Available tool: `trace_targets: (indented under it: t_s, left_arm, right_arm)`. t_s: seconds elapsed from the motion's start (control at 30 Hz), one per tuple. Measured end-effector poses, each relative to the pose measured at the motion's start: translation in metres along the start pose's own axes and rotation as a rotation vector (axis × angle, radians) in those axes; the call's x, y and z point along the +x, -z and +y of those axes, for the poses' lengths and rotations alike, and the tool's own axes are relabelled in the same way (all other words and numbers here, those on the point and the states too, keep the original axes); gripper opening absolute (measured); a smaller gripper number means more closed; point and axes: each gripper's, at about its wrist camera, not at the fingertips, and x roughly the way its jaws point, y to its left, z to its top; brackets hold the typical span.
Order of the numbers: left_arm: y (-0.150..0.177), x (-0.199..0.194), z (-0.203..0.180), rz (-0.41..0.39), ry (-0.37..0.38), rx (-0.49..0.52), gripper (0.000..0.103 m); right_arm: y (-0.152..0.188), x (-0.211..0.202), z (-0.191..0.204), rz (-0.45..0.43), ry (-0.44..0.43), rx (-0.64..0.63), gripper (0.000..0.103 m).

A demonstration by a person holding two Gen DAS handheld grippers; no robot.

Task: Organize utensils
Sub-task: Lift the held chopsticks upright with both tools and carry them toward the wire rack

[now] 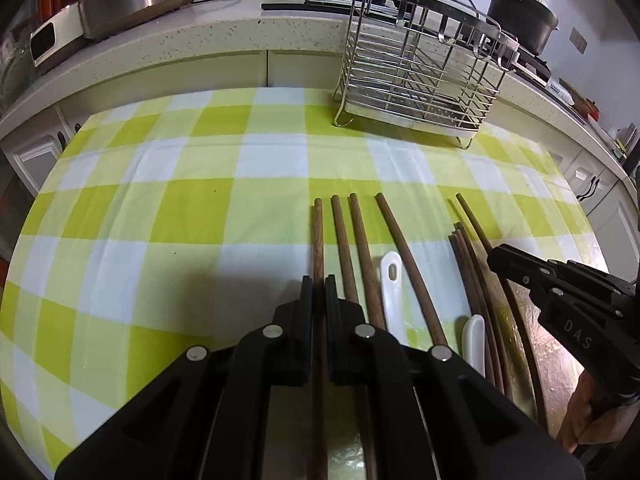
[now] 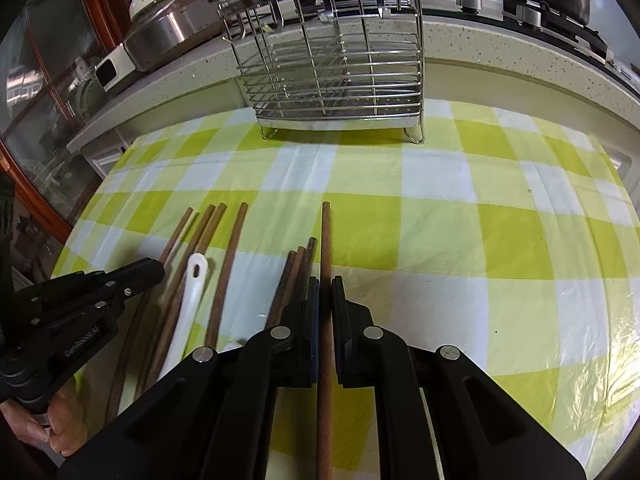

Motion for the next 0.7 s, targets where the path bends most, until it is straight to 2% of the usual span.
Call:
trace_targets:
  t_s: [0.23,0.7]
  left_arm:
    - [-0.003,-0.02,-0.004,-0.048,0.013,0.0,0.006]
    - [-0.004,-0.064,-0.008,-0.143,0.028,0.013,0.006]
  right_arm:
    - [-0.001,-0.02,-0.002,-0.05,-0.036,0.026,0.009]
    - [-0.001,-0.061,0.001,-0.161,-0.048,0.025,0.009]
